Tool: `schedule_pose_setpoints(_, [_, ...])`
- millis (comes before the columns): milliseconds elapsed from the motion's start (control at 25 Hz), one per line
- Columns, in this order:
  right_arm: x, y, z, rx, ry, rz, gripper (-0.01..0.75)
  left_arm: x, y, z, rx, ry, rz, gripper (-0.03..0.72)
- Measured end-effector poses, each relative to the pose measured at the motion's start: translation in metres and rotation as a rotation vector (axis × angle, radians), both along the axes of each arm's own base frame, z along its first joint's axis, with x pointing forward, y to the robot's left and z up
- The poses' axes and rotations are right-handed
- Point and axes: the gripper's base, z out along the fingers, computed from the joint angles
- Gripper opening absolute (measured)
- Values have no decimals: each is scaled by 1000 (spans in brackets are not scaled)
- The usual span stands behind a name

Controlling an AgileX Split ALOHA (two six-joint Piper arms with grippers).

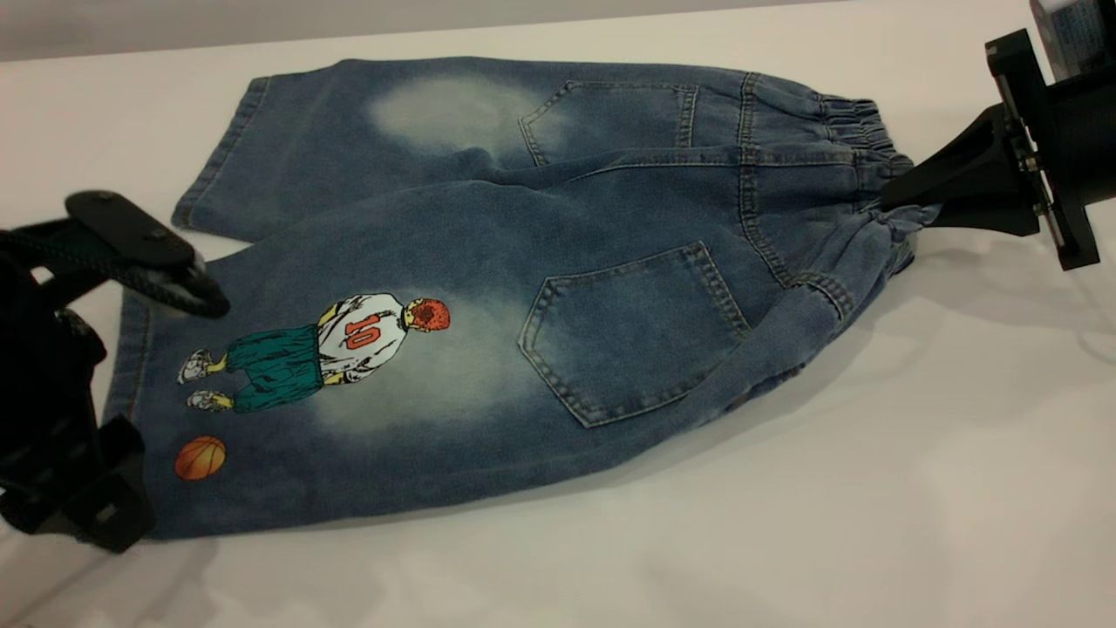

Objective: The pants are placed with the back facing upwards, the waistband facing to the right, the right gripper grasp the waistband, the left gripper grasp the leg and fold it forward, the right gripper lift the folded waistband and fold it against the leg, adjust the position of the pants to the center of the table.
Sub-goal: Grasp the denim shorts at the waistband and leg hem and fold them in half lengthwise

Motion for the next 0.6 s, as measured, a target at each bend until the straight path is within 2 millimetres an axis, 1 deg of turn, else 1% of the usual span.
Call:
schedule_pose_setpoints(200, [0,1,1,7,-8,6,29,3,1,-6,20,-23,-6,439])
schedule_pose_setpoints(520, [0,1,1,8,-8,6,29,4,1,-22,26,-2,-10,435])
schedule_pose_setpoints(600, [0,1,1,11,-9,6,29,4,1,-24,27,2,-11,419])
